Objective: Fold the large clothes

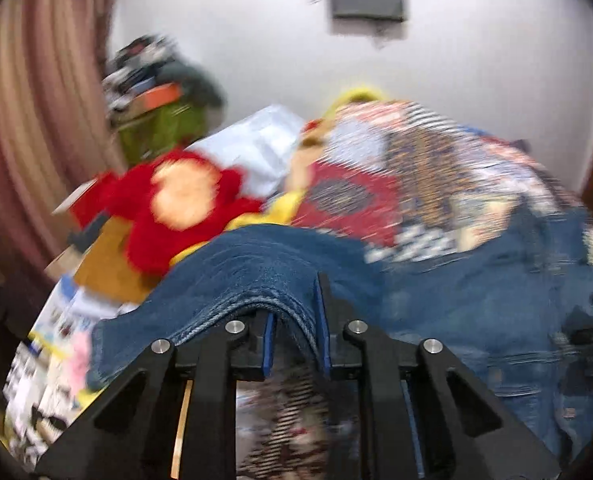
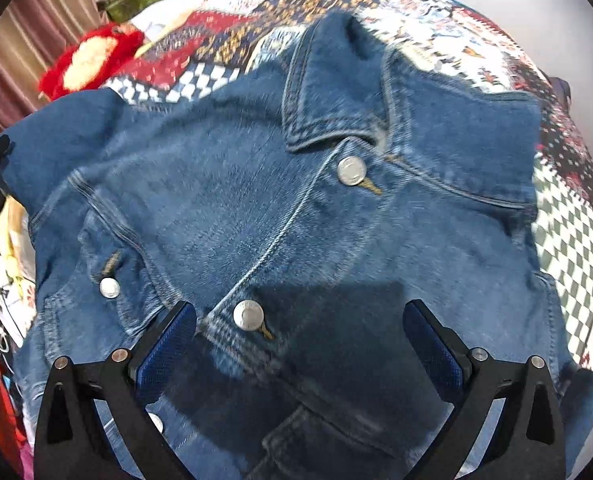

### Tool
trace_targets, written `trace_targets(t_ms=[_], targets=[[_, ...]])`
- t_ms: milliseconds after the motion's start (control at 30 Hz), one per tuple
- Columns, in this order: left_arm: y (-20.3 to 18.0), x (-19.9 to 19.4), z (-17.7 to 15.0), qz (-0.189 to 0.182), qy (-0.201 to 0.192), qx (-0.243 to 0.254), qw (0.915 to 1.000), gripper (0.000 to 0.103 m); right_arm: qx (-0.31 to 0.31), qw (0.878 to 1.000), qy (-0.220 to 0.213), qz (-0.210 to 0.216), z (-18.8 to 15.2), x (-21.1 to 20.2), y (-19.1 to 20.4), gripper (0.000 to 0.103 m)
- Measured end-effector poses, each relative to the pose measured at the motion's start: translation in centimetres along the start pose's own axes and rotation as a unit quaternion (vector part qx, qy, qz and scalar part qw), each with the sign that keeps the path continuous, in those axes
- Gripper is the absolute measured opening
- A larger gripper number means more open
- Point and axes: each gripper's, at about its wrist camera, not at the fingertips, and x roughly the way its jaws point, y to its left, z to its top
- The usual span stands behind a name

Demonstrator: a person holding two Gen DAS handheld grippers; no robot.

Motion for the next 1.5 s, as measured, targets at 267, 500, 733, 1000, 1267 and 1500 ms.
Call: trace_targets(t_ms=[267, 500, 733, 1000, 1267, 1500], targets=[[-7.4, 3.9, -2.0, -0.088, 0.126, 0.012, 0.988, 0.017, 0.026, 0.999, -0.045, 0.007, -2.1, -6.1, -1.9, 0.103], [-7.0, 4.8, -6.8, -0.144, 0.236, -0.045, 0.9601, 0.044, 0.032, 0.995, -0.089, -0.01, -5.2, -11.1, -3.2, 0.103], [-0.3, 1.5, -6.8, -0.103, 0.197, -0.132, 0.966, 0.069, 0.044, 0.994, -0.097, -0.009, -6.4, -12.2, -4.2, 0.103], [11.4, 1.6, -7.5, -0.11, 0.162, -0.307, 0.9314, 0.069, 0.056, 0.993, -0.1, 0.002, -5.4, -11.6, -3.4, 0.103], [15.8, 4.3, -9.0, -0.109, 0.158, -0.376, 0.9067, 0.069, 0.066, 0.993, -0.09, -0.035, -4.5, -9.2, -3.1, 0.103], [13.5, 5.7, -6.7, 0.01, 0.16, -0.292, 0.9427, 0.049, 0.078, 0.995, -0.056, -0.013, -4.4, -6.7, -3.3, 0.103]])
